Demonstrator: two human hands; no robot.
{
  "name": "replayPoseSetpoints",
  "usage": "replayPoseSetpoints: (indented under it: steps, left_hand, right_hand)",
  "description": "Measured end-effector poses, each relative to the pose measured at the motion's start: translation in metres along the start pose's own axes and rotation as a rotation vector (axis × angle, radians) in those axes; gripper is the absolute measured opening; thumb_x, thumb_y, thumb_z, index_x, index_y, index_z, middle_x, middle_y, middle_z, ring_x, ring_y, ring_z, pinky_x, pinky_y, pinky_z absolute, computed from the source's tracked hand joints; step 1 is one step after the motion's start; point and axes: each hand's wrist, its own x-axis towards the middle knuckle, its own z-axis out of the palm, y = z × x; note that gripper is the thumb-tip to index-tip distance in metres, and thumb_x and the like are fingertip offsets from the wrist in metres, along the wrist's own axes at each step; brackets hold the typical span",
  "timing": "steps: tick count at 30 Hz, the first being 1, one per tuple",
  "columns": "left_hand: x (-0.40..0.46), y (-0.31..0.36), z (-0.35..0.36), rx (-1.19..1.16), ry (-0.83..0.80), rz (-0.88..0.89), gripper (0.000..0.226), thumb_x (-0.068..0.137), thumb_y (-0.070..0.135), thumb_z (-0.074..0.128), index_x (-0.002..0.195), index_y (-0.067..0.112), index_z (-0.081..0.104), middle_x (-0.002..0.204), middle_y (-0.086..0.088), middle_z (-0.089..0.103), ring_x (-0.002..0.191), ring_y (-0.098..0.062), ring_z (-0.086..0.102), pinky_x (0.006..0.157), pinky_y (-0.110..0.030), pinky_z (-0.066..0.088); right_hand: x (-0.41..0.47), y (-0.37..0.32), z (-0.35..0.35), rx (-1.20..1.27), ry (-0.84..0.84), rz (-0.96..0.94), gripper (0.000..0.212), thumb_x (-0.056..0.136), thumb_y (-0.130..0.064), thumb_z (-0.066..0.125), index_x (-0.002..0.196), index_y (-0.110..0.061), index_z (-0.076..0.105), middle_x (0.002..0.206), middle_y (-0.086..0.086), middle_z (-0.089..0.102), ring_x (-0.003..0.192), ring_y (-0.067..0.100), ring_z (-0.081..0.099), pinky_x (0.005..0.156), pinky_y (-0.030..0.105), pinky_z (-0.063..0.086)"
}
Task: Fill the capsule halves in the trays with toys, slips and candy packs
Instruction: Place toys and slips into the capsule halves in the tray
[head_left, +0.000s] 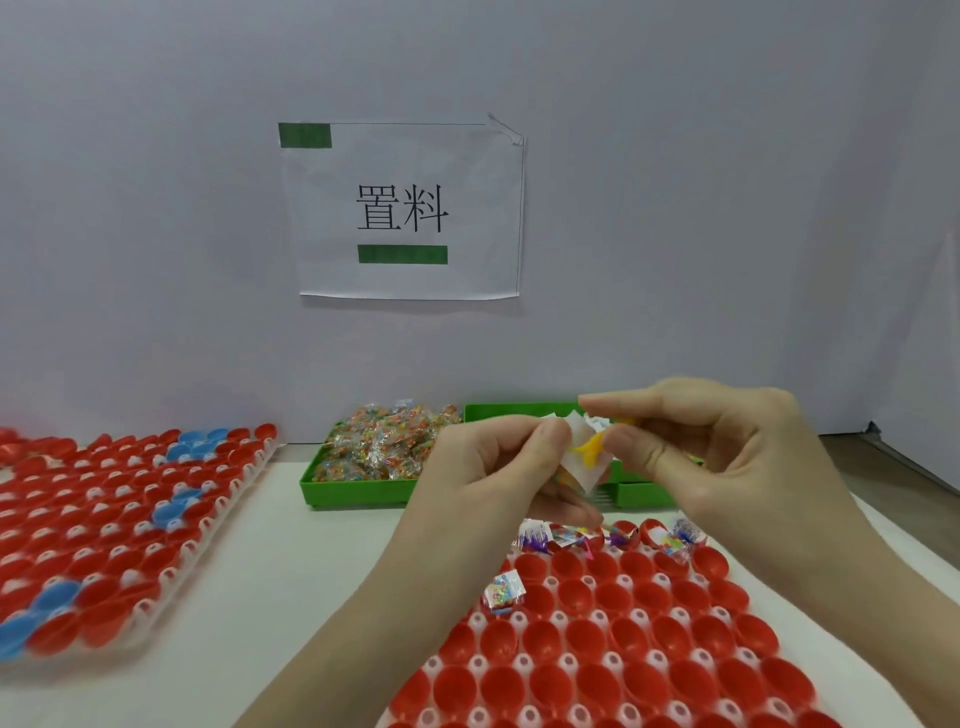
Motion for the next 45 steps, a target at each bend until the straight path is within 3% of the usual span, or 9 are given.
replayPoseSetpoints:
  steps: [8,14,19,24,29,33,36,40,45]
  left_hand:
    - [-0.002,-0.002,-0.01,0.018,-0.012,-0.044,0.032,0.073,0.032,0.058,0.09,0.01,0.074,0.087,-0.01,0.073,0.076,-0.021,0.071,0.074,-0.023,0.056]
    - [-0.003,-0.018,-0.015,-0.007,0.112,-0.124,0.045,0.058,0.035,0.07,0.099,0.017,0.067,0.076,-0.008,0.073,0.068,-0.013,0.071,0.06,-0.015,0.053]
    - [-0.005,-0.056,-0.036,0.629,0.213,-0.016,0.02,0.079,0.048,0.054,0.091,0.034,0.062,0.082,0.018,0.065,0.076,0.003,0.06,0.07,-0.011,0.047]
    - [-0.013,-0.102,-0.051,1.296,-0.1,0.077,0.032,0.096,0.04,0.038,0.123,0.034,0.054,0.124,0.019,0.053,0.119,-0.004,0.042,0.096,-0.022,0.025]
    - [-0.016,-0.124,-0.051,1.386,-0.239,0.14,0.036,0.097,0.042,0.034,0.124,0.034,0.056,0.134,0.024,0.046,0.128,-0.001,0.031,0.091,-0.022,0.011]
    - [-0.015,-0.13,-0.051,1.383,-0.31,0.152,0.046,0.093,0.047,0.029,0.118,0.026,0.062,0.127,0.019,0.055,0.125,-0.005,0.038,0.093,-0.025,0.015]
    - [-0.016,-0.119,-0.045,1.425,-0.285,0.208,0.031,0.085,0.044,0.046,0.091,0.029,0.073,0.098,0.023,0.067,0.096,-0.001,0.057,0.084,-0.021,0.025]
    - [-0.015,-0.124,-0.046,1.463,-0.306,0.258,0.04,0.09,0.042,0.035,0.101,0.025,0.069,0.103,0.014,0.067,0.103,-0.009,0.054,0.098,-0.027,0.028]
    - [-0.017,-0.122,-0.043,1.55,-0.32,0.254,0.022,0.066,0.049,0.054,0.059,0.035,0.07,0.06,0.021,0.061,0.065,0.0,0.059,0.07,-0.018,0.05]
  right_hand:
    - [0.003,0.005,0.01,-0.317,-0.001,-0.244,0.027,0.069,-0.013,0.063,0.094,-0.019,0.072,0.071,-0.015,0.053,0.074,0.006,0.052,0.064,0.005,0.041]
    - [-0.001,0.02,0.019,-0.061,-0.07,-0.071,0.029,0.069,-0.003,0.075,0.071,-0.031,0.069,0.065,-0.016,0.068,0.069,0.001,0.064,0.066,0.008,0.049]
    - [-0.005,0.066,0.029,-0.151,-0.211,0.268,0.032,0.079,0.001,0.067,0.066,-0.027,0.058,0.06,-0.011,0.061,0.057,0.002,0.059,0.057,0.007,0.044]
    - [-0.016,0.102,0.051,-0.301,-0.328,0.41,0.009,0.085,-0.008,0.062,0.089,-0.015,0.067,0.067,-0.009,0.057,0.059,-0.001,0.051,0.055,0.007,0.04]
    - [-0.022,0.117,0.069,-0.386,-0.43,0.399,0.014,0.086,-0.01,0.059,0.094,-0.016,0.069,0.073,-0.002,0.064,0.067,0.009,0.056,0.063,0.018,0.043]
    - [-0.024,0.126,0.074,-0.495,-0.512,0.365,0.014,0.088,-0.013,0.057,0.094,-0.011,0.069,0.069,-0.015,0.049,0.06,-0.003,0.047,0.056,0.008,0.037]
    - [-0.023,0.128,0.077,-0.641,-0.605,0.274,0.014,0.09,-0.012,0.051,0.093,-0.007,0.064,0.083,-0.005,0.052,0.08,0.009,0.055,0.072,0.022,0.045]
    - [-0.026,0.13,0.084,-0.797,-0.724,0.13,0.007,0.091,-0.011,0.048,0.094,-0.014,0.053,0.092,-0.001,0.04,0.096,0.019,0.051,0.068,0.028,0.038]
    - [-0.025,0.132,0.088,-0.693,-0.549,0.203,0.015,0.083,-0.011,0.058,0.097,-0.017,0.057,0.084,-0.004,0.058,0.086,0.014,0.057,0.064,0.023,0.037]
